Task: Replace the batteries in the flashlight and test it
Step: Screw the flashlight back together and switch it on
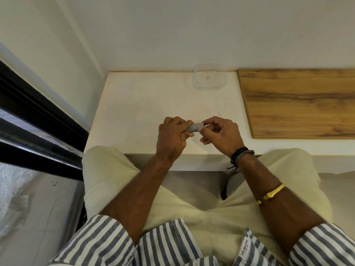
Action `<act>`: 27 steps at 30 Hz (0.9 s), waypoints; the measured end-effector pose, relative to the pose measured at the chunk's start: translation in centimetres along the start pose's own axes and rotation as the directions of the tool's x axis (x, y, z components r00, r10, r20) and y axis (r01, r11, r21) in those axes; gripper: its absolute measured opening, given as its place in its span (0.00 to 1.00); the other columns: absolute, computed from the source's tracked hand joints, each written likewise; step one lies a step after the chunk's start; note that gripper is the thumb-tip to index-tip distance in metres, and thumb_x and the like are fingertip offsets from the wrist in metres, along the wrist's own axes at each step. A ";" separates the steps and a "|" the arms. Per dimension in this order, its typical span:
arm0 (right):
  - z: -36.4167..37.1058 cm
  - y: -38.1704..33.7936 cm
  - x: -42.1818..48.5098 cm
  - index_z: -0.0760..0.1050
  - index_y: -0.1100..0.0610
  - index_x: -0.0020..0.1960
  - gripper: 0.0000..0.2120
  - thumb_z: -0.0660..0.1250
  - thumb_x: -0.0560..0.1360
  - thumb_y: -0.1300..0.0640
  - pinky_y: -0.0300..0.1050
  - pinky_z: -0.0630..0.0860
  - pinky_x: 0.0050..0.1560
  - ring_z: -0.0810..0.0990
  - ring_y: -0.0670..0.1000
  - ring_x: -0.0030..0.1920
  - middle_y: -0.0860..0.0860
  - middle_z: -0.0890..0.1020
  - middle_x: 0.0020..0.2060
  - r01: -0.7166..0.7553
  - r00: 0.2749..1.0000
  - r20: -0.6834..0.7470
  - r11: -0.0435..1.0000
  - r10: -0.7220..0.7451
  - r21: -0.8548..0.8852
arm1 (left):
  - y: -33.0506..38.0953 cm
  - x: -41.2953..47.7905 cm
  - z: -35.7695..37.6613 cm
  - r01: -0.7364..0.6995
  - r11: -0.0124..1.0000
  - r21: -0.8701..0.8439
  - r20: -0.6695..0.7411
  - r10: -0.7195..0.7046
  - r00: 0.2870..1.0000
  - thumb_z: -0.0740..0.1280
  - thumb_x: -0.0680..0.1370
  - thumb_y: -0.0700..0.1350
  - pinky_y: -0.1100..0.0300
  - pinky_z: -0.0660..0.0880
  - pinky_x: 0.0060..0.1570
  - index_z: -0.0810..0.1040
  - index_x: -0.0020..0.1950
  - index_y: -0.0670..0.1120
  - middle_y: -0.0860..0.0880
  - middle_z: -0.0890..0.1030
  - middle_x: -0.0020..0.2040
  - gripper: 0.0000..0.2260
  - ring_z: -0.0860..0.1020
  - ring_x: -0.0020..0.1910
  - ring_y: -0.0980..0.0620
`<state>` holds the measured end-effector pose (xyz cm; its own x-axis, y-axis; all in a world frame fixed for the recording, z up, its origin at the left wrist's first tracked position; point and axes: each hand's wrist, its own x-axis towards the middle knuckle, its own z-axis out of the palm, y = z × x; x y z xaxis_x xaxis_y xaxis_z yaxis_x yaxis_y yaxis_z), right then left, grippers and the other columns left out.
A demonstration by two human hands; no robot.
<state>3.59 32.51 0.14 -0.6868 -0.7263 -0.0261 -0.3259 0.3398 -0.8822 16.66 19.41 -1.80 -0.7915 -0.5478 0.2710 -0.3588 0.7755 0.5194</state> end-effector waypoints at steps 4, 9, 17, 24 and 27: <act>-0.2 0.2 0.0 0.82 0.58 0.52 0.12 0.68 0.80 0.50 0.45 0.86 0.37 0.86 0.48 0.31 0.50 0.87 0.36 -0.036 0.999 0.041 0.999 0.035 0.011 | -0.1 0.0 -0.1 -0.022 1.000 0.000 0.013 0.022 1.000 0.72 0.76 0.45 0.45 0.75 0.48 0.81 0.61 0.46 0.47 0.82 0.51 0.13 0.74 0.52 0.45; -0.1 0.0 -0.2 0.80 0.57 0.35 0.29 0.59 0.80 0.36 0.37 0.78 0.25 0.81 0.51 0.22 0.53 0.82 0.25 -0.121 0.992 -0.023 0.991 0.120 -0.053 | 0.1 0.1 0.0 -0.060 0.998 -0.029 0.011 0.061 0.998 0.71 0.77 0.46 0.49 0.73 0.50 0.81 0.62 0.46 0.48 0.82 0.52 0.14 0.74 0.52 0.46; -0.6 0.5 0.2 0.78 0.54 0.62 0.14 0.73 0.77 0.56 0.43 0.85 0.38 0.87 0.49 0.39 0.51 0.84 0.51 0.053 0.995 0.085 0.998 -0.055 0.024 | 0.0 0.2 0.0 -0.008 1.000 -0.007 -0.005 0.008 1.000 0.72 0.76 0.45 0.47 0.75 0.48 0.81 0.61 0.46 0.47 0.82 0.50 0.14 0.74 0.51 0.46; -0.4 0.2 -0.1 0.83 0.56 0.49 0.16 0.64 0.81 0.45 0.40 0.81 0.33 0.83 0.46 0.28 0.51 0.85 0.33 -0.021 1.000 0.022 0.999 0.021 -0.041 | 0.3 0.1 -0.2 -0.038 0.999 0.007 0.009 0.038 0.999 0.71 0.77 0.46 0.49 0.73 0.49 0.81 0.62 0.46 0.47 0.82 0.52 0.14 0.74 0.53 0.46; -0.1 0.4 -0.3 0.80 0.57 0.37 0.28 0.58 0.82 0.38 0.36 0.81 0.38 0.79 0.47 0.21 0.52 0.82 0.25 -0.103 0.995 -0.013 0.987 0.102 -0.120 | 0.4 -0.1 -0.1 -0.078 0.997 0.014 0.009 0.078 0.997 0.72 0.76 0.45 0.50 0.72 0.49 0.81 0.61 0.46 0.47 0.82 0.51 0.14 0.74 0.52 0.45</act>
<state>3.62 32.85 -0.13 -0.7246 -0.6804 -0.1100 -0.3294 0.4820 -0.8119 16.59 19.72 -1.55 -0.8216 -0.4829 0.3030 -0.3033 0.8203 0.4850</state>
